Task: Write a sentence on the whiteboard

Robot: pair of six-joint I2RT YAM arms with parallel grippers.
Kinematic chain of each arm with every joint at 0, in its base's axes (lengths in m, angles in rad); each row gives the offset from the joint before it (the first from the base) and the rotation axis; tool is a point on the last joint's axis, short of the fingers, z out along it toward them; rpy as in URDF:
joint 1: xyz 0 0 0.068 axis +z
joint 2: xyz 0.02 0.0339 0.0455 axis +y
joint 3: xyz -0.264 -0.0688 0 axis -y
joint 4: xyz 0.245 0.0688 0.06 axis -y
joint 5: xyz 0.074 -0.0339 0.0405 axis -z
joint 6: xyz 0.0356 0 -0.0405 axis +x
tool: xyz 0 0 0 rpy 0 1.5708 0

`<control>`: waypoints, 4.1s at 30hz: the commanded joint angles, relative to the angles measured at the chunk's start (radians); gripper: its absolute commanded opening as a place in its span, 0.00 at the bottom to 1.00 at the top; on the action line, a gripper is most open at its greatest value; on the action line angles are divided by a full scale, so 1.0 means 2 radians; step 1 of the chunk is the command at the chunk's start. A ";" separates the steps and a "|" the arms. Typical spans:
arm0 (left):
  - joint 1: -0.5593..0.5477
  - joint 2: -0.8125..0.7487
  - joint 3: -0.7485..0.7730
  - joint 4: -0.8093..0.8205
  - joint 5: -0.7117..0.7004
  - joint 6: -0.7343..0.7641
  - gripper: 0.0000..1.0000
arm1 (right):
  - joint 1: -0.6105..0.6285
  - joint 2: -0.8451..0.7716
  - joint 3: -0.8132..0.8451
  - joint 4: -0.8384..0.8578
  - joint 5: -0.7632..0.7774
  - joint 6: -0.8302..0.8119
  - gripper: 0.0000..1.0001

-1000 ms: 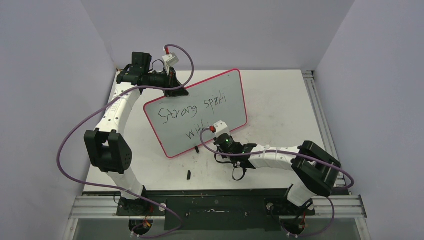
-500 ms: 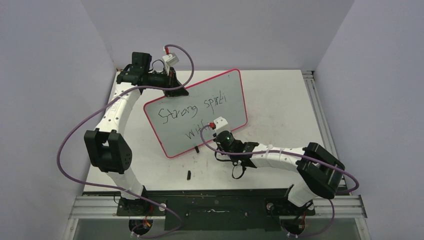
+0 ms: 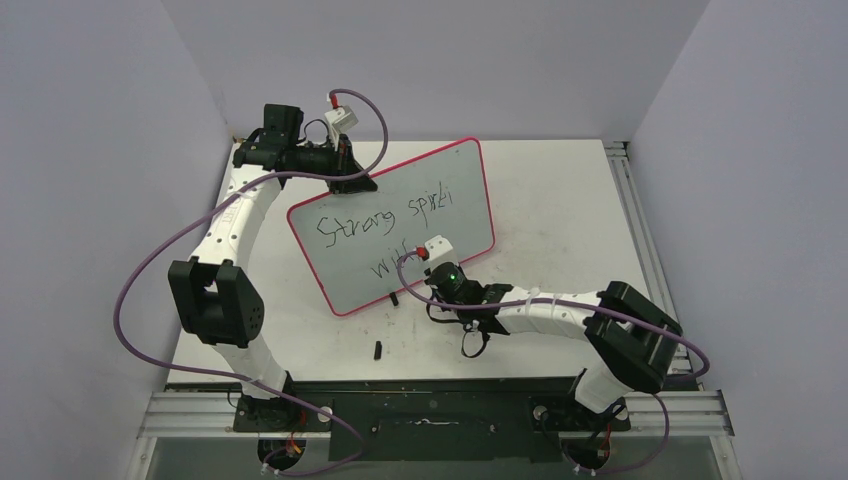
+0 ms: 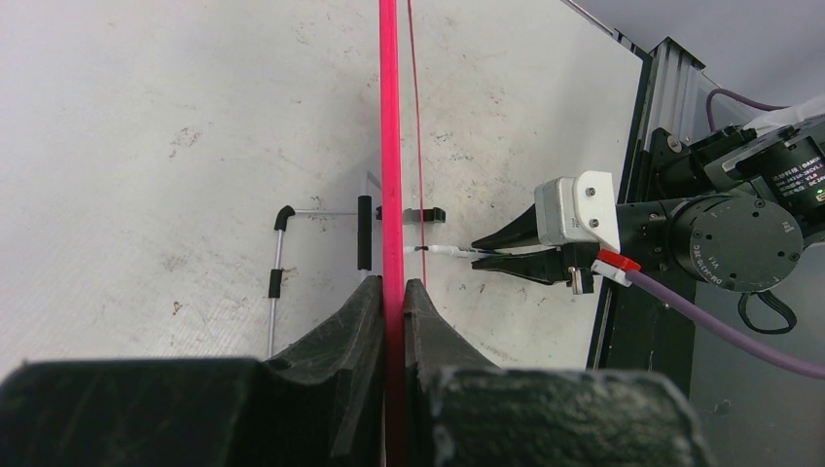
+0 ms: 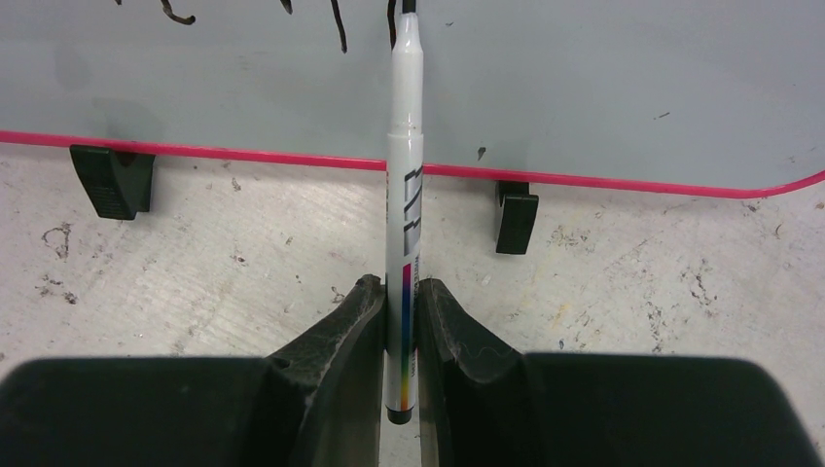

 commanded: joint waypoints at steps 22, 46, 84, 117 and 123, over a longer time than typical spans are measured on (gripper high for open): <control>-0.008 0.003 -0.020 -0.058 0.008 0.010 0.00 | -0.018 0.007 0.023 0.010 0.025 0.014 0.05; -0.008 0.002 -0.020 -0.058 0.010 0.009 0.00 | -0.006 0.005 -0.015 0.015 0.012 0.033 0.05; -0.008 0.002 -0.022 -0.057 0.008 0.009 0.00 | -0.015 -0.002 -0.026 0.029 0.040 0.023 0.05; -0.008 0.004 -0.023 -0.047 -0.003 -0.001 0.19 | -0.016 -0.171 -0.030 -0.058 0.109 0.014 0.05; -0.008 0.003 -0.025 -0.044 -0.006 -0.002 0.35 | -0.015 -0.203 -0.027 -0.077 0.123 0.013 0.05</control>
